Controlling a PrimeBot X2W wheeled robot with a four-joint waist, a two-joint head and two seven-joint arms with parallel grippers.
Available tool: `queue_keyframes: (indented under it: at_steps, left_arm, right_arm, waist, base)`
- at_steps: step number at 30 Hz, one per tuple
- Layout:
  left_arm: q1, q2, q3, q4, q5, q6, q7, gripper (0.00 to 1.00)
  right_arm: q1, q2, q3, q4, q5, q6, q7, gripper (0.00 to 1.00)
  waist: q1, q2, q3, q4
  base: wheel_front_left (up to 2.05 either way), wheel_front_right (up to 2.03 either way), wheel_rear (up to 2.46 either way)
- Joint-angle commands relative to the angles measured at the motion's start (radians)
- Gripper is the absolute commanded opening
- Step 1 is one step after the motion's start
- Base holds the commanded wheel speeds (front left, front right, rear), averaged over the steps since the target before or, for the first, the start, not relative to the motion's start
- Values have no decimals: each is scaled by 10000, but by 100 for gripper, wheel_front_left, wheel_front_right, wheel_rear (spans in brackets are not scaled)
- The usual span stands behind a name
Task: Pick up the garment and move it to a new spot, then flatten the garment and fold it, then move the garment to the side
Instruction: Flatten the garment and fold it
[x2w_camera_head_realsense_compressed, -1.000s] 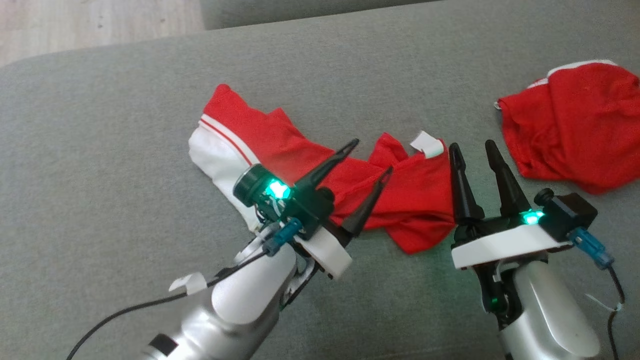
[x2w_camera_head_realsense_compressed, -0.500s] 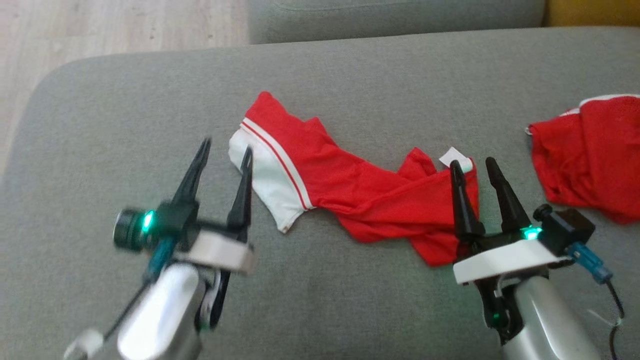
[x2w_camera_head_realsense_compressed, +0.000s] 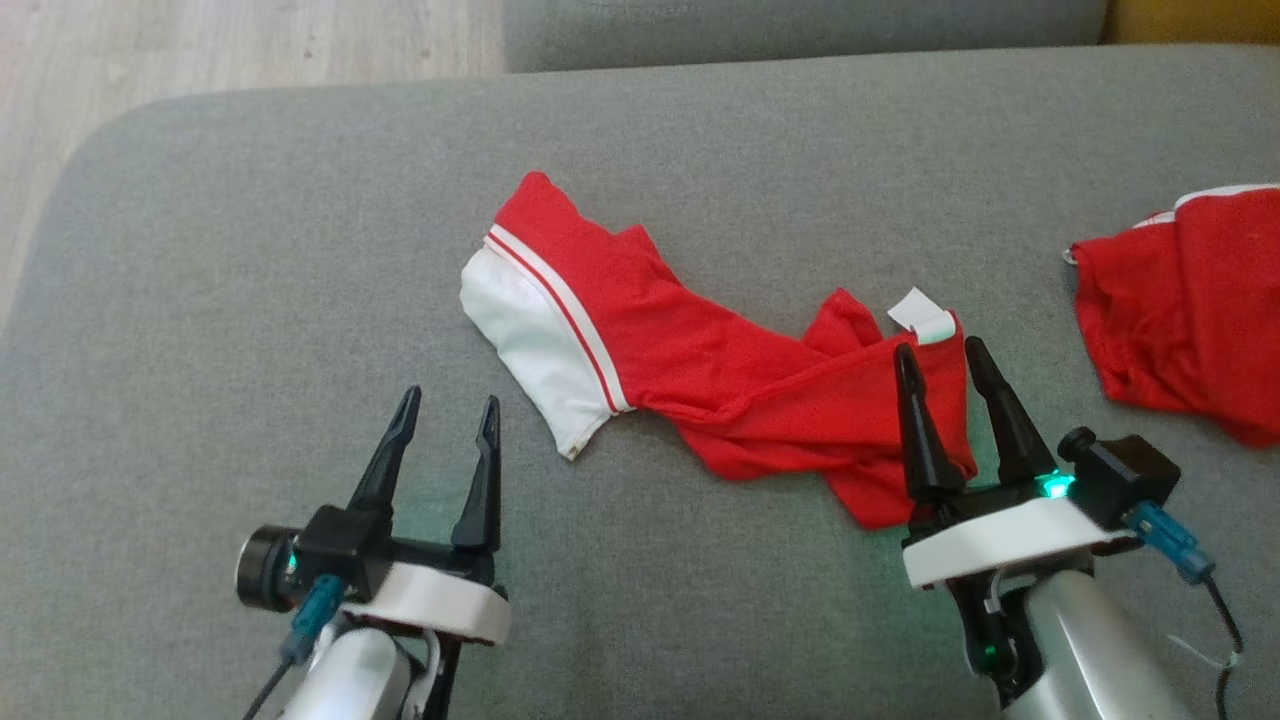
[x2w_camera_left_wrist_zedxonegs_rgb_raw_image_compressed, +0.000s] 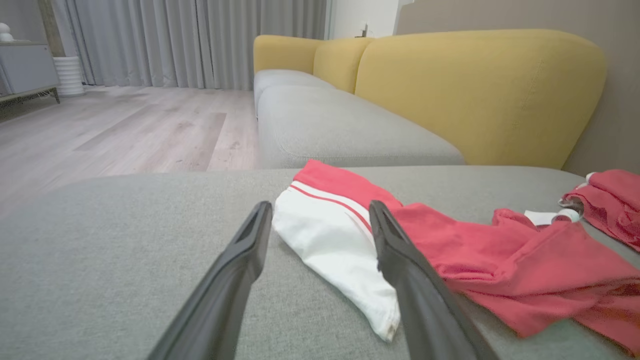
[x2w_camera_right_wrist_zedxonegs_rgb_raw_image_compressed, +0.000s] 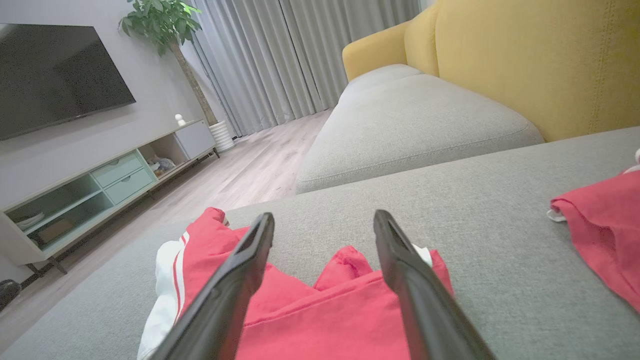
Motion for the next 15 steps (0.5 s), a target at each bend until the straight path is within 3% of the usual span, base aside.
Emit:
queue_keyframes:
  at_steps: [1,15]
  left_arm:
    - [-709,121,394,179,82,-89,-94,100]
    - [-2380,-334,-120,2873,-226,-1008,782,100]
  right_arm:
    - [-290,11,261,-381,-58,-7,-109,100]
    - [-543,11,303,-471,-54,-7,-109,100]
  waist:
    - [1,0,155,-103]
    - [1,0,967,-719]
  base:
    - [0,0,0]
    - [0,0,0]
